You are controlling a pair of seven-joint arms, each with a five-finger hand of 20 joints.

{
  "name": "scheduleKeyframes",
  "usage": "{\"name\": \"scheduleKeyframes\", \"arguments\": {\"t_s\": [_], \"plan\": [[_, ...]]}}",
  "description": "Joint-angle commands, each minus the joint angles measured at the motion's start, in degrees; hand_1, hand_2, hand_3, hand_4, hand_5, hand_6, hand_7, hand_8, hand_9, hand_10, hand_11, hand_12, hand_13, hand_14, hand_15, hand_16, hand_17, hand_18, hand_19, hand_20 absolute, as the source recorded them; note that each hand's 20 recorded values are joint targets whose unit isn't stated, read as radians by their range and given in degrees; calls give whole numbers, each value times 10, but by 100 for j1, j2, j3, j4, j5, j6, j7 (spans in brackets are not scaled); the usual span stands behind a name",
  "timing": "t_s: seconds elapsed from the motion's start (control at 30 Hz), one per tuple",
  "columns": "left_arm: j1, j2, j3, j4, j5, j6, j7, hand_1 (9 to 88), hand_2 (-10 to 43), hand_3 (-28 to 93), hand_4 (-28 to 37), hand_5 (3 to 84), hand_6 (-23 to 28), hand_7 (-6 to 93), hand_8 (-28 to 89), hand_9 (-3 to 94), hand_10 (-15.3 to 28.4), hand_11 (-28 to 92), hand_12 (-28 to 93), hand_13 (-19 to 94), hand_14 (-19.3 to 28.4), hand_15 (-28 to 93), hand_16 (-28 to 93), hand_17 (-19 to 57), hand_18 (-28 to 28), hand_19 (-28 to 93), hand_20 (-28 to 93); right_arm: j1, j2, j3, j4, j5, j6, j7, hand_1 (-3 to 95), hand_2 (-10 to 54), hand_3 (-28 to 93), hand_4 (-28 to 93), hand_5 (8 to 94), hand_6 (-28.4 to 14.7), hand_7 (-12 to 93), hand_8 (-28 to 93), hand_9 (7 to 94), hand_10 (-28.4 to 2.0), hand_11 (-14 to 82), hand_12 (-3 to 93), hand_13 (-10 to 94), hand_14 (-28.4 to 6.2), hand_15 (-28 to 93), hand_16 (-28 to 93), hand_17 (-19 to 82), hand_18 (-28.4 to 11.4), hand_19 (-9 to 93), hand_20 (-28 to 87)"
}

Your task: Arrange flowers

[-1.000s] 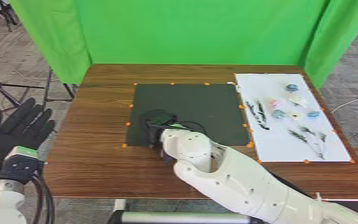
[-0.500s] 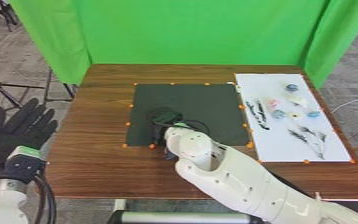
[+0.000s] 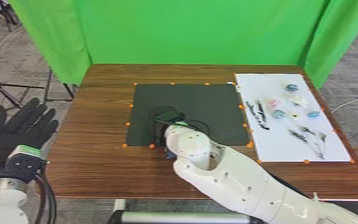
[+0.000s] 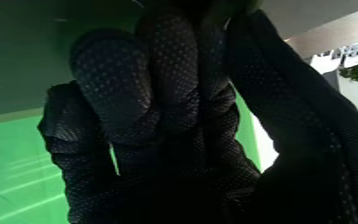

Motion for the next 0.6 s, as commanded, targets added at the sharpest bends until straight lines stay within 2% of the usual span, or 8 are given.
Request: {"name": "scheduleKeyframes", "arguments": {"t_s": [0.03,0.13,0.2,0.23,0.3,0.33,0.53,0.6], "plan": [[-17,-29,3,35,15,-38,-66,243,129,701,-283,414,74,153,-93,325,145,250,79,223,139,393,-112,-48,110,299,80,-11,-32,25,-173,29,68,-10,346,-95,752,-273,672,-29,548,153,840,-109,355,328,815,-83,516,361,434,-243,871,343],[7,-55,-24,23,30,-44,-110,244,129,699,-283,414,74,153,-93,325,145,250,79,223,138,392,-113,-48,110,299,81,0,-16,-20,-208,-76,120,18,322,-95,767,-282,666,-38,566,28,839,-111,346,313,814,-84,510,359,433,-243,871,339],[19,-49,-34,30,22,-44,-83,244,130,699,-283,413,74,153,-93,325,145,250,79,222,138,390,-113,-47,110,299,80,39,-14,-65,-212,-15,183,141,310,-95,773,-282,665,-43,588,-107,839,-113,338,308,814,-85,511,354,433,-243,871,337],[20,-58,-38,31,27,-36,-87,244,130,699,-283,413,74,153,-93,325,145,250,79,222,138,390,-113,-48,110,299,80,30,-8,-57,-211,-57,188,131,306,-95,774,-282,665,-44,589,-134,840,-115,334,305,814,-85,510,354,433,-244,871,336],[30,-66,-54,27,12,-39,-76,244,130,698,-283,413,75,152,-93,325,145,250,78,222,138,390,-112,-48,110,299,80,22,11,-30,-267,-43,94,203,302,-95,772,-282,661,-44,584,-147,841,-116,329,301,815,-86,508,352,434,-245,871,335],[50,-40,-23,18,8,-28,-29,244,130,699,-283,412,74,151,-93,324,145,249,78,221,138,390,-112,-48,110,299,81,12,9,-9,-256,-49,99,214,302,-95,772,-282,660,-45,580,-149,842,-116,327,299,815,-86,507,352,435,-245,871,334],[75,-98,-86,27,21,-25,-57,243,130,699,-283,411,75,150,-93,323,145,248,78,220,139,389,-112,-47,110,298,80,-11,140,47,-428,30,81,322,296,-95,766,-276,660,-45,570,-152,844,-117,318,291,817,-87,503,350,437,-248,872,331],[60,-151,-102,28,19,-52,-70,243,130,699,-283,410,75,149,-92,322,146,248,78,220,139,389,-112,-47,110,298,80,-68,271,36,-566,-23,585,279,293,-95,758,-271,663,-46,556,-153,844,-119,314,288,818,-88,500,350,437,-249,872,330]]}}
